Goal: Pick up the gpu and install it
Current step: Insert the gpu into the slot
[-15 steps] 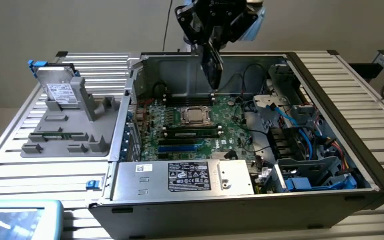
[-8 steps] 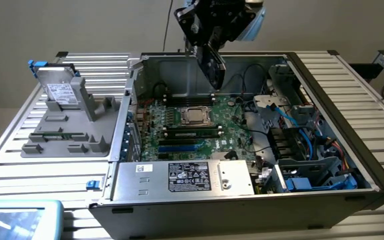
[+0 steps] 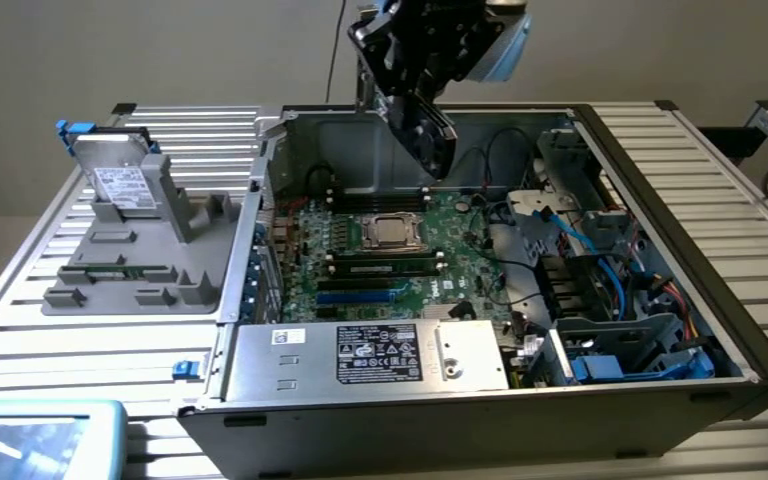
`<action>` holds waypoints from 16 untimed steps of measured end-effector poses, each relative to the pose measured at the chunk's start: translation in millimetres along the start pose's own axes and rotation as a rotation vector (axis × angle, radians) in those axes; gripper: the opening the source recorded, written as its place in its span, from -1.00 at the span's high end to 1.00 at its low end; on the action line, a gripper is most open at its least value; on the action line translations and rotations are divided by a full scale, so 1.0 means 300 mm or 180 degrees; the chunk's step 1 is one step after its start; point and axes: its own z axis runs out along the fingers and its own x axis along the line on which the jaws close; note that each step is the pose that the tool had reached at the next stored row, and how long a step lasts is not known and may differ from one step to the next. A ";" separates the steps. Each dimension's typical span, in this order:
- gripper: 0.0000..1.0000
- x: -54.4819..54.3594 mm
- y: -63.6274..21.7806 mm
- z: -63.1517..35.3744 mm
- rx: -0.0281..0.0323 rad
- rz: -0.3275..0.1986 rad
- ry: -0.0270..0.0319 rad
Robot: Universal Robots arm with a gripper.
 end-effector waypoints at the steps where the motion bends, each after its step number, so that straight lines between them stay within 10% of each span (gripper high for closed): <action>1: 0.44 0.000 0.000 0.000 0.0001 -0.0056 0.0010; 16: 0.44 0.000 -0.001 0.004 0.0033 -0.0913 0.0165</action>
